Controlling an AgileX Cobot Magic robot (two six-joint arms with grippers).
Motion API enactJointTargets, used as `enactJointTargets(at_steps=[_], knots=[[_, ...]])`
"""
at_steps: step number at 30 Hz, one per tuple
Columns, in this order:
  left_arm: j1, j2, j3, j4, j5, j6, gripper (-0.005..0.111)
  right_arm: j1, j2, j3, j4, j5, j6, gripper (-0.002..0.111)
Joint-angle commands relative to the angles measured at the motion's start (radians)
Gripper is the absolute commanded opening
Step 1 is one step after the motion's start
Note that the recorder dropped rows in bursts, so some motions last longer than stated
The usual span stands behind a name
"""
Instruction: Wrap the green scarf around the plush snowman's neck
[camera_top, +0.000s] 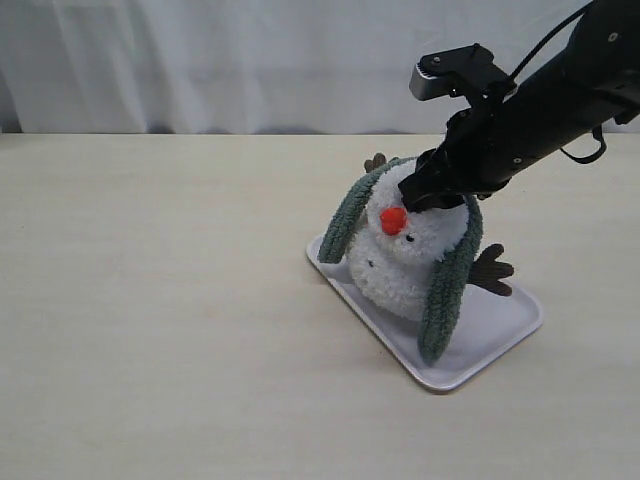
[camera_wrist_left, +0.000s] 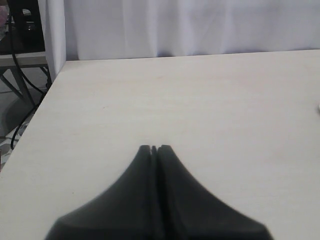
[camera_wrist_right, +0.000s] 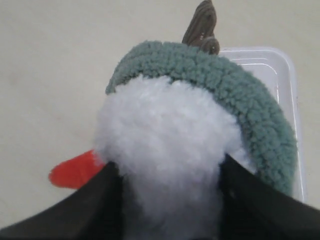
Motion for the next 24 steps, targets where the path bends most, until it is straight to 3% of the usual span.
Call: enactJointTargets(at_steps=[1, 4, 7, 12, 17, 24], knots=[[-0.002, -0.002, 0.002, -0.013, -0.031, 0.0, 0.0, 0.001, 0.0, -0.003, 0.0, 0.008, -0.073, 0.019], [-0.002, -0.002, 0.002, -0.013, -0.031, 0.0, 0.0, 0.001, 0.0, -0.007, -0.012, 0.041, -0.178, 0.004], [-0.002, -0.002, 0.002, -0.013, -0.031, 0.0, 0.0, 0.001, 0.0, -0.016, -0.041, 0.053, -0.233, 0.004], [-0.002, -0.002, 0.002, -0.013, -0.031, 0.0, 0.0, 0.001, 0.0, -0.018, -0.039, 0.11, -0.537, 0.004], [-0.002, -0.002, 0.002, -0.013, -0.031, 0.0, 0.0, 0.001, 0.0, -0.018, -0.018, 0.105, -0.712, 0.004], [-0.002, -0.002, 0.002, -0.013, -0.031, 0.0, 0.0, 0.001, 0.0, -0.018, -0.015, 0.11, -1.196, 0.004]])
